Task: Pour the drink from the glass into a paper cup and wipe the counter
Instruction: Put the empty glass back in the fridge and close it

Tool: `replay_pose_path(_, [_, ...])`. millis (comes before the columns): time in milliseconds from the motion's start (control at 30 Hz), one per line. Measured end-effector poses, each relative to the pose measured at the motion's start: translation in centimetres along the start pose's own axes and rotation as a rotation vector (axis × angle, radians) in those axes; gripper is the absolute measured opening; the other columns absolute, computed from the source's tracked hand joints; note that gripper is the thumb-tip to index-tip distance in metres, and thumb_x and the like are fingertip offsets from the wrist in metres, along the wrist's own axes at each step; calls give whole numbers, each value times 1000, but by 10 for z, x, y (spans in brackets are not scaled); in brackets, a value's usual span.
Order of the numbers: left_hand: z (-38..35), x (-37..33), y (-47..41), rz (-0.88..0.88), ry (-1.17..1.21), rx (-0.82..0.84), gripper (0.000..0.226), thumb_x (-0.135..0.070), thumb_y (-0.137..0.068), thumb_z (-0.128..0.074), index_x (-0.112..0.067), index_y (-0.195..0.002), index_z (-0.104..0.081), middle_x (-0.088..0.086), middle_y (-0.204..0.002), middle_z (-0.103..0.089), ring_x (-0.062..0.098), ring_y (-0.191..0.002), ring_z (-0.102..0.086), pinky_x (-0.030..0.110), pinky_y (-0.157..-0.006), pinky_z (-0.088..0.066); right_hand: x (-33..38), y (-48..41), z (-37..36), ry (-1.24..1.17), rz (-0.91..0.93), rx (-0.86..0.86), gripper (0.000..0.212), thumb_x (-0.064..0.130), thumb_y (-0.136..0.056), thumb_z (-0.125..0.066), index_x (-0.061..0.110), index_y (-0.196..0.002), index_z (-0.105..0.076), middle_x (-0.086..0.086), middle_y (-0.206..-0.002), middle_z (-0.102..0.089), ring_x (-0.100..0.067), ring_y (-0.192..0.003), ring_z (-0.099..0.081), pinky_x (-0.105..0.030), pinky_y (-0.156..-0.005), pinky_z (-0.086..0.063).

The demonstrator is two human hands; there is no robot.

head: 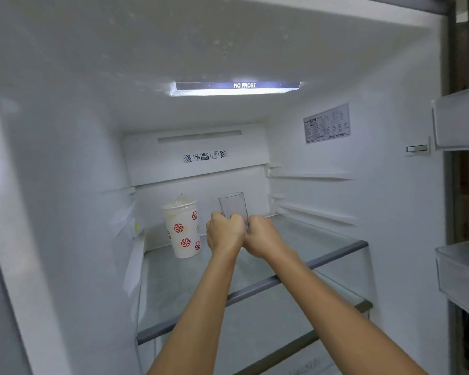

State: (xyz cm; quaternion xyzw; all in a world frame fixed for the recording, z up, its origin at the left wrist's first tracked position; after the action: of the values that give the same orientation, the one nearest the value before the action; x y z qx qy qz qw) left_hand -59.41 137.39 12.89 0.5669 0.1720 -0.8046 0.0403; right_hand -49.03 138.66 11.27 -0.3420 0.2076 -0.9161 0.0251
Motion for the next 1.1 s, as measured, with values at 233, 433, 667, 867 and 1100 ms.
replay_pose_path(233, [0, -1, 14, -68, -156, 87, 48, -16, -93, -47, -2, -138, -47, 16, -139, -55, 33, -125, -53, 39, -101, -46, 3, 8, 0, 105, -28, 55, 11, 17, -89, -54, 9, -90, -46, -10, -91, -53, -26, -80, -50, -32, -64, -39])
replay_pose_path(433, [17, 14, 53, -205, -524, 180, 44, -10, -91, -48, -3, -134, -45, 19, -131, -56, 36, -117, -55, 39, -87, -46, 5, 49, 18, 371, -44, 32, 30, 5, -87, -50, 15, -63, -35, -2, -70, -43, -29, -80, -50, -31, -57, -34])
replay_pose_path(667, [49, 15, 120, -363, -517, 306, 56, -19, -90, -58, -15, -144, -43, 11, -139, -53, 29, -124, -53, 43, -101, -47, 24, 123, 53, 458, -114, 33, 28, 8, -89, -57, 14, -68, -40, -8, -83, -52, -29, -85, -53, -33, -69, -40])
replay_pose_path(867, [79, 12, 190, -507, -500, 354, 57, -22, -93, -58, -15, -147, -40, 11, -144, -49, 27, -131, -48, 40, -108, -40, 54, 197, 72, 454, -36, -27, 23, 13, -91, -55, 3, -110, -62, -14, -109, -66, -30, -99, -62, -35, -79, -51])
replay_pose_path(1100, [104, 13, 260, -563, -474, 451, 61, -23, -93, -58, -17, -150, -36, 9, -150, -43, 23, -139, -41, 38, -113, -36, 69, 288, 117, 365, -34, 4, 55, 20, -95, -55, 12, -146, -38, -11, -142, -48, -28, -127, -49, -38, -105, -41])
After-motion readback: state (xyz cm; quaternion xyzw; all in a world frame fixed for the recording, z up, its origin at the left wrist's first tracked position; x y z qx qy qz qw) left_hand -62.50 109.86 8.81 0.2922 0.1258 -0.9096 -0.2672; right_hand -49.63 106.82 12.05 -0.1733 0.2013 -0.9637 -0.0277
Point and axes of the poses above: each hand's wrist, its own y-axis away from the middle knuckle, its own z-axis out of the back of the hand, x = y × z, the point moved 6 cm from there along -y, towards the middle knuckle
